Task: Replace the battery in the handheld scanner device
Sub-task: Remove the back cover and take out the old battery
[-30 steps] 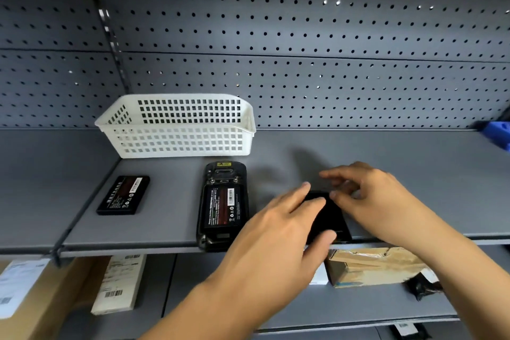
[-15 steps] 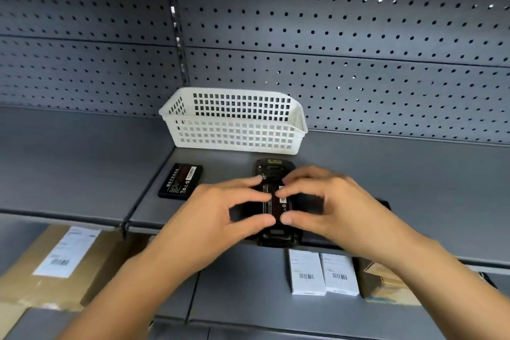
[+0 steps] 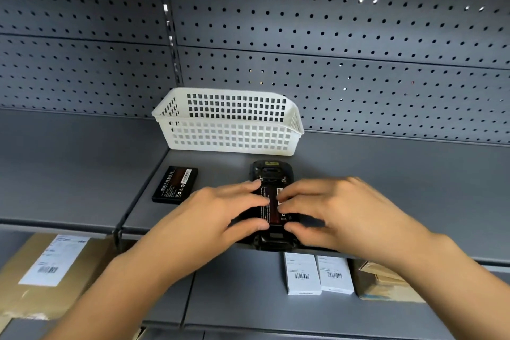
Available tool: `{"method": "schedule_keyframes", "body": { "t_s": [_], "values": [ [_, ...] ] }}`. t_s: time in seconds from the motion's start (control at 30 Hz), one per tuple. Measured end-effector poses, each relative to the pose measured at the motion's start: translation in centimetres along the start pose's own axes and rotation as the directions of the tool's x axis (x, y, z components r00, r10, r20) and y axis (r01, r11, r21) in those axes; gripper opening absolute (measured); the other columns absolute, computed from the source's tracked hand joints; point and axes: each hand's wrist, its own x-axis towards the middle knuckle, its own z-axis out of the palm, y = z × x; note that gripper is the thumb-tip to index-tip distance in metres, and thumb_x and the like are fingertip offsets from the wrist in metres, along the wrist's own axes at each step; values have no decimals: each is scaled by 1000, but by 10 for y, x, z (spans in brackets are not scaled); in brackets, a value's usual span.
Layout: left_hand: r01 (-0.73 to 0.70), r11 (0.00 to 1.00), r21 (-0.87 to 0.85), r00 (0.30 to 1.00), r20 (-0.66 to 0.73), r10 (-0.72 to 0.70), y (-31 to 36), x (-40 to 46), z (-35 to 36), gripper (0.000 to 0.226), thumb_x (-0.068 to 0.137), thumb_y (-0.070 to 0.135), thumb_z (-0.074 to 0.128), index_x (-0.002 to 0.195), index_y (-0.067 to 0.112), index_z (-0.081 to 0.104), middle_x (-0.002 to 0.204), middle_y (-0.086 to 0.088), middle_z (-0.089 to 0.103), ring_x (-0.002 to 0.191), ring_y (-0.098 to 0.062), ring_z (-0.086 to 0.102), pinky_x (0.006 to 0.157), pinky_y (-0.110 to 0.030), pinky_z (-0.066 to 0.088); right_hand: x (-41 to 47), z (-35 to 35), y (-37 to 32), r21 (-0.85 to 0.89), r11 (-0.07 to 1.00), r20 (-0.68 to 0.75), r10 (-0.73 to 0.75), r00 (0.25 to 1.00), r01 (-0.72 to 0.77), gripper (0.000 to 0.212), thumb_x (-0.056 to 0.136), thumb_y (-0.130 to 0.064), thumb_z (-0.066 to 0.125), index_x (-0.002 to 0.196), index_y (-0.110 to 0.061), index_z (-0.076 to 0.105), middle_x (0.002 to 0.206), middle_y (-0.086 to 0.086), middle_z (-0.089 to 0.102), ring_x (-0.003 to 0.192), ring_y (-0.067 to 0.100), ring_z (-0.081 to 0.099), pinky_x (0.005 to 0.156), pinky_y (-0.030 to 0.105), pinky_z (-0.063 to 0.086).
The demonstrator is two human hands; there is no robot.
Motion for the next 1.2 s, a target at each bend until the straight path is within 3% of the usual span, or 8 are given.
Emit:
{"method": "schedule_keyframes", "body": {
  "t_s": [0.07, 0.23, 0.37, 0.43, 0.67, 0.87, 1.03, 1.2],
  "values": [
    [3, 1000, 4, 1000, -20, -3, -2, -1, 3, 48, 88, 65, 41, 127, 42, 57, 144, 12, 52, 132, 8, 43, 107, -26, 42, -1, 2, -1, -28, 1000, -44, -8, 999, 7, 23, 78, -40, 62, 97, -34, 74, 108, -21, 71, 67, 9, 69, 49, 27, 55],
    [41, 992, -115, 994, -94, -52, 4, -6, 5, 46, 83, 56, 56, 126, 41, 62, 140, 14, 53, 111, 16, 47, 66, 5, 38, -7, 13, 1, 62, 997, -150, 53, 987, -44, 22, 85, -38, 60, 103, -33, 71, 114, -19, 69, 75, 11, 71, 57, 34, 59],
    [62, 979, -196, 978, -183, -99, 4, -9, 13, 40, 89, 54, 56, 128, 44, 61, 136, 16, 60, 123, 14, 49, 92, -15, 50, -12, 23, 0, 242, 955, -188, 217, 958, -169, 29, 89, -47, 55, 113, -36, 67, 120, -21, 65, 100, 2, 67, 81, 31, 56],
    [84, 973, -216, 970, -204, -129, 4, -10, 17, 42, 88, 55, 56, 129, 44, 59, 137, 18, 59, 122, 12, 52, 90, -26, 54, -15, 26, -4, 250, 945, -209, 266, 941, -211, 32, 87, -52, 57, 114, -38, 66, 119, -22, 67, 107, -3, 63, 91, 25, 49],
    [95, 934, -344, 933, -296, -204, 17, -13, 24, 44, 84, 48, 58, 127, 40, 62, 130, 27, 59, 127, 16, 44, 107, -14, 36, -17, 28, -21, 389, 896, -312, 346, 885, -213, 34, 84, -36, 69, 116, -44, 60, 105, -50, 57, 104, -19, 58, 91, 4, 38],
    [0, 923, -386, 878, -442, -185, 27, -6, 15, 43, 86, 30, 69, 128, 34, 63, 140, 17, 55, 127, 11, 48, 101, -10, 40, -4, 25, -26, 939, 343, -215, 577, 788, 5, 29, 70, -11, 72, 98, -12, 78, 120, -6, 72, 101, 5, 71, 81, 16, 55],
    [-82, 923, -377, 824, -546, -150, 31, 8, 7, 42, 88, 19, 66, 129, 28, 63, 146, 22, 49, 133, 5, 45, 107, -16, 37, 22, 15, -21, 969, 237, -206, 644, 736, 63, 20, 70, -9, 70, 88, -10, 77, 94, 0, 80, 83, 9, 74, 72, 16, 56],
    [-52, 939, -341, 814, -558, -158, 24, 23, -9, 48, 90, 22, 67, 134, 39, 56, 148, 29, 42, 125, 3, 51, 108, -25, 41, 61, -7, -2, 985, 162, -139, 599, 789, 50, 18, 73, -3, 70, 82, -16, 78, 81, 4, 79, 74, 11, 72, 70, 23, 61]
  ]
}}
